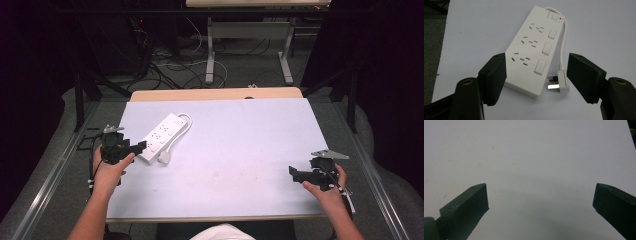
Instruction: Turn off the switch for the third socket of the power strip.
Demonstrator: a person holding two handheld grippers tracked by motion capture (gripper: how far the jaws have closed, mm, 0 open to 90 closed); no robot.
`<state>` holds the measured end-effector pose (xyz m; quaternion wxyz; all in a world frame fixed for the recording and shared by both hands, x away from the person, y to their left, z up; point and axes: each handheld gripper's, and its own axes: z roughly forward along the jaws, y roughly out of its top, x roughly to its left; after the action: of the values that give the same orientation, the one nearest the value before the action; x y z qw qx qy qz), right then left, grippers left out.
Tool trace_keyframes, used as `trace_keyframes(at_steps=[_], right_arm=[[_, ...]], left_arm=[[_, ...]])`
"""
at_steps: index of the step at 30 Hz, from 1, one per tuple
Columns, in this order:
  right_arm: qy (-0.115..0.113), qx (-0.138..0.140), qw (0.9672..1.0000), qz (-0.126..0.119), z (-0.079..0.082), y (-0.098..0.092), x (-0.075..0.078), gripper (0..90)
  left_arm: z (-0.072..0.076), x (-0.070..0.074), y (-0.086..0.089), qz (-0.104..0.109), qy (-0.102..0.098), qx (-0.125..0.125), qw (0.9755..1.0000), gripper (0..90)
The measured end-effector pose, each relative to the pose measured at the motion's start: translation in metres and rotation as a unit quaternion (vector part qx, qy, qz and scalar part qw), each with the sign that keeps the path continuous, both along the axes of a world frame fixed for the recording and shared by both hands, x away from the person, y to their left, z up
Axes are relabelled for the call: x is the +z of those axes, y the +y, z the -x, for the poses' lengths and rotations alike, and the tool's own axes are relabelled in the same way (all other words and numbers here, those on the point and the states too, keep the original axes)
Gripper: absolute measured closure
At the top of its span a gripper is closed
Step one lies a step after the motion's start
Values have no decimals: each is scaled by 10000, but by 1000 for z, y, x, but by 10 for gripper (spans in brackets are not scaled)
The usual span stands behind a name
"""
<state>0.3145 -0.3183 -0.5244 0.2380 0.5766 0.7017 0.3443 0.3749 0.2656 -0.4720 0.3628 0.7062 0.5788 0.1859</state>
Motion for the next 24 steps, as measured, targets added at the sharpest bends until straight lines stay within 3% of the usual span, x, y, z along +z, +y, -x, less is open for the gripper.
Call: trace_keyframes(at_steps=[14, 24], right_arm=[[-5, -11, 10000, -7, 0, 1, 0, 0], [-11, -11, 10000, -7, 0, 1, -1, 0]], left_arm=[[-12, 13, -5, 67, 165, 15, 9998, 332], [-22, 20, -9, 191, 422, -19, 9989, 369]])
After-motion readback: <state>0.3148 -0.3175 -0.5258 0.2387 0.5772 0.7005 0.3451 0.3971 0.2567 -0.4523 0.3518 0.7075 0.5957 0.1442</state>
